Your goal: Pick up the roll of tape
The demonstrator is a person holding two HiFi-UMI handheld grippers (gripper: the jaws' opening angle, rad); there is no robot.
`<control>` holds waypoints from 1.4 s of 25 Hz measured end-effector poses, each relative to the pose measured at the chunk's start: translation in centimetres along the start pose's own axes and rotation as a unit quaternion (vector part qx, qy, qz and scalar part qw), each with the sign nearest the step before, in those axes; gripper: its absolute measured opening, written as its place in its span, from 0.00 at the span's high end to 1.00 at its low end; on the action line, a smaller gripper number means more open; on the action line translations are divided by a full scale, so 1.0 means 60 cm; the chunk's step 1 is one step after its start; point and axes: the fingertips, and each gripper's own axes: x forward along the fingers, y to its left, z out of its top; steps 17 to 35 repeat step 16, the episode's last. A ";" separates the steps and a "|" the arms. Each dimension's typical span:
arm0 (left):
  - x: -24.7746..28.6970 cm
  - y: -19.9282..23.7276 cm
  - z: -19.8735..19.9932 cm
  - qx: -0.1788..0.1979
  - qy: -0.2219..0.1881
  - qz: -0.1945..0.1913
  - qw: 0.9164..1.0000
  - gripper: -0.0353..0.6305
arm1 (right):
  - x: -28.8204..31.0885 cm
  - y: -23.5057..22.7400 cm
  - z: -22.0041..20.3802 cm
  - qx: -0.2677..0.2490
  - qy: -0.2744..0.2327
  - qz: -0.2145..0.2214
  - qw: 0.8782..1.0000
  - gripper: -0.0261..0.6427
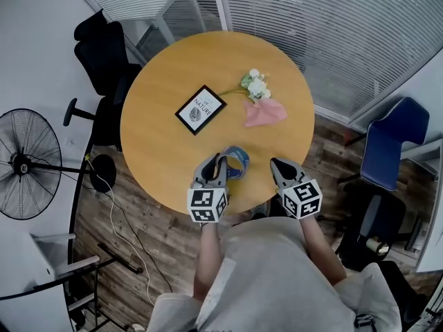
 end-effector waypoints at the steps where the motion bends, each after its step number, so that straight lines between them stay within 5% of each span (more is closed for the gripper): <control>1: -0.001 0.002 0.000 0.000 -0.001 0.003 1.000 0.87 | 0.000 0.001 0.001 0.001 0.000 0.001 1.000 0.97; 35: -0.013 0.016 -0.008 -0.012 -0.003 0.018 1.000 0.87 | 0.003 0.015 -0.004 0.001 -0.001 0.014 1.000 0.97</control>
